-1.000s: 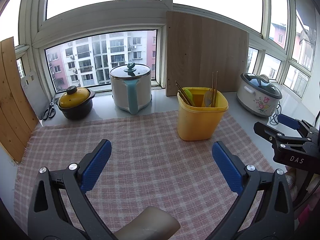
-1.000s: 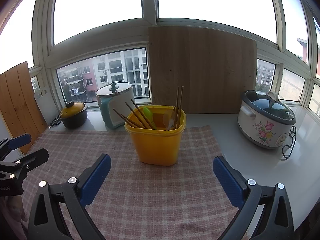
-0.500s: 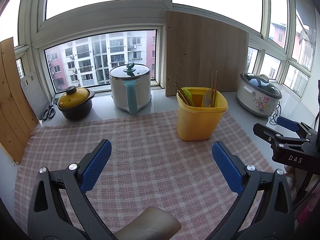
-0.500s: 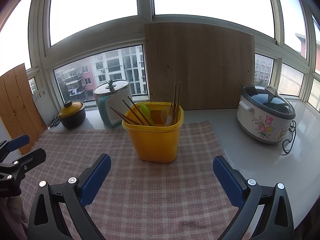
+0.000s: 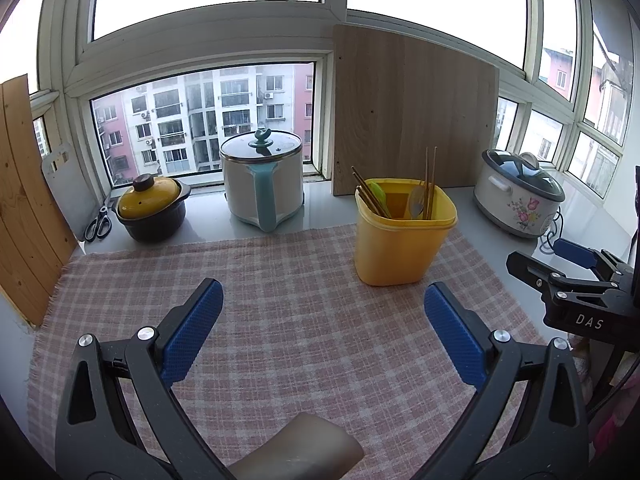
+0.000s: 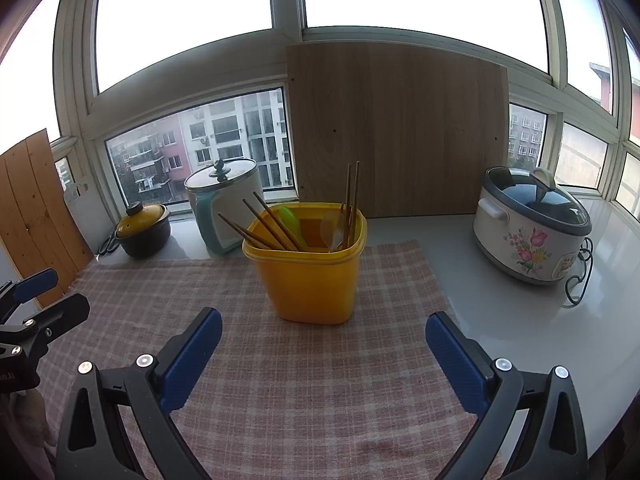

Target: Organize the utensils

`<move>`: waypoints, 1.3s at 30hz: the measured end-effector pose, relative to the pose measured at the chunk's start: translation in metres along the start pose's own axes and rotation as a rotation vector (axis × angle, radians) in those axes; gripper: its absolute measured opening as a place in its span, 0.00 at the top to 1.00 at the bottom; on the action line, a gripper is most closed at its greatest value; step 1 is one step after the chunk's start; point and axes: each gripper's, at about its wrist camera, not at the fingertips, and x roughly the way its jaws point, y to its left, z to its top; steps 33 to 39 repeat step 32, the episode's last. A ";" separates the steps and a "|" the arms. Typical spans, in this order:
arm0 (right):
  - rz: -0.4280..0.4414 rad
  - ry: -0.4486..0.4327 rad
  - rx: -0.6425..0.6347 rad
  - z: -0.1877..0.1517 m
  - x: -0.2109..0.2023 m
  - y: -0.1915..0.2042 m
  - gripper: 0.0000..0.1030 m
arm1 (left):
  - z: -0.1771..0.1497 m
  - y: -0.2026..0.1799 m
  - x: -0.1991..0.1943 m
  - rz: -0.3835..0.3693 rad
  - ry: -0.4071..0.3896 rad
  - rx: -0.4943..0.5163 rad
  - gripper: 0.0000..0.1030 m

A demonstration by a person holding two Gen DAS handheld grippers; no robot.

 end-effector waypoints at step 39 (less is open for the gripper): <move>-0.015 0.027 0.034 -0.010 0.004 -0.002 0.00 | 0.001 0.000 0.003 0.017 -0.010 0.009 0.01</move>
